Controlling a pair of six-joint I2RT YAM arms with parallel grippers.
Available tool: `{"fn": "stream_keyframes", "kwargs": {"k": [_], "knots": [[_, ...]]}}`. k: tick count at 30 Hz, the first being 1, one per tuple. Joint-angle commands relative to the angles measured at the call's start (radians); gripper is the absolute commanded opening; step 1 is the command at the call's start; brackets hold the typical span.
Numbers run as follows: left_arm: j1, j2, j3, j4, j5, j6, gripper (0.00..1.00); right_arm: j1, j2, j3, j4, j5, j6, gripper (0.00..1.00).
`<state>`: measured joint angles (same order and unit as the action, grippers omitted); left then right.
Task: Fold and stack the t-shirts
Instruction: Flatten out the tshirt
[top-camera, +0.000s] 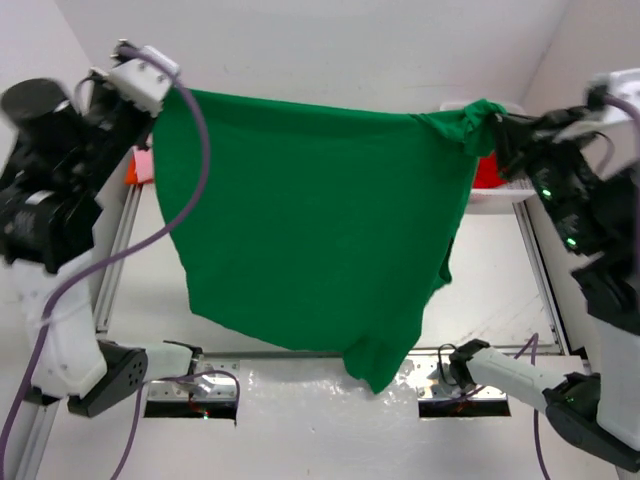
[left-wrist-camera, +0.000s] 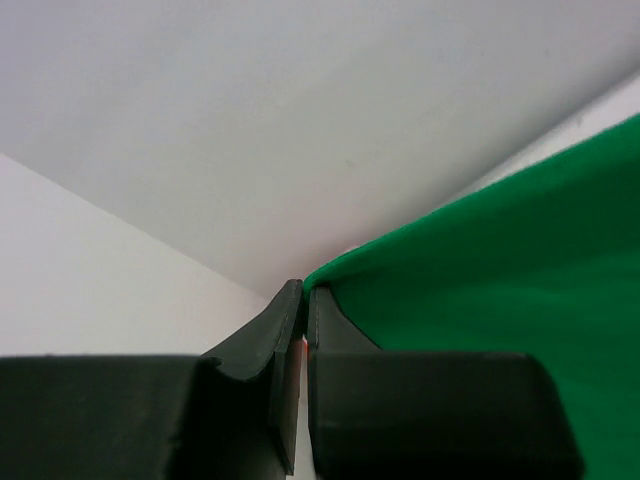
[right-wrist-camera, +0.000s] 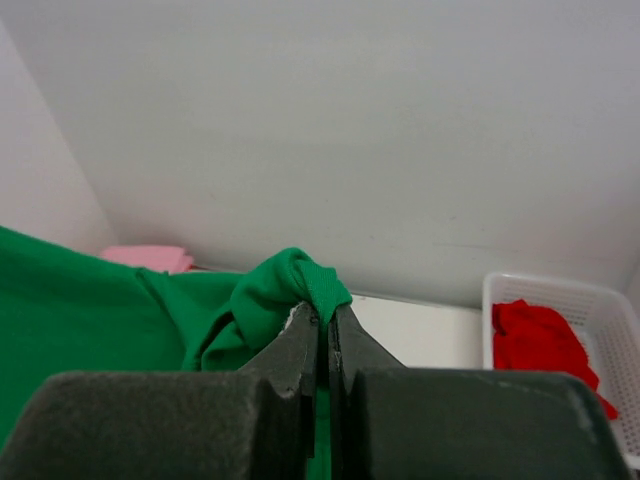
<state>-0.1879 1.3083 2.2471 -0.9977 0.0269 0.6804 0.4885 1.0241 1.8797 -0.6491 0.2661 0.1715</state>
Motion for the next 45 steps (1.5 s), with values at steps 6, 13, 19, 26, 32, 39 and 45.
{"fn": "stream_keyframes", "kwargs": {"k": [6,13,19,26,32,39,45], "knots": [[0.069,0.181,-0.384,0.252,-0.140,-0.008,0.00,-0.016,0.351,-0.168,0.229,0.139,-0.236,0.00],[0.090,0.486,-0.580,0.644,-0.221,-0.123,0.00,-0.168,0.911,0.027,0.391,0.050,-0.185,0.17],[0.120,1.012,0.016,0.445,-0.274,-0.306,0.43,-0.241,1.377,0.515,0.194,0.041,-0.026,0.82],[0.091,0.849,-0.033,0.473,-0.093,-0.276,0.68,-0.272,1.021,0.230,0.116,0.022,-0.021,0.99],[-0.011,0.394,-0.508,0.172,0.200,0.191,0.64,-0.269,0.632,-0.365,-0.041,-0.059,0.107,0.99],[-0.082,-0.019,-1.231,0.002,0.130,0.514,0.62,-0.272,0.176,-0.939,-0.023,-0.077,0.287,0.99],[-0.090,-0.208,-1.549,0.065,0.128,0.579,0.68,-0.271,-0.039,-1.218,-0.056,-0.200,0.404,0.99]]}}
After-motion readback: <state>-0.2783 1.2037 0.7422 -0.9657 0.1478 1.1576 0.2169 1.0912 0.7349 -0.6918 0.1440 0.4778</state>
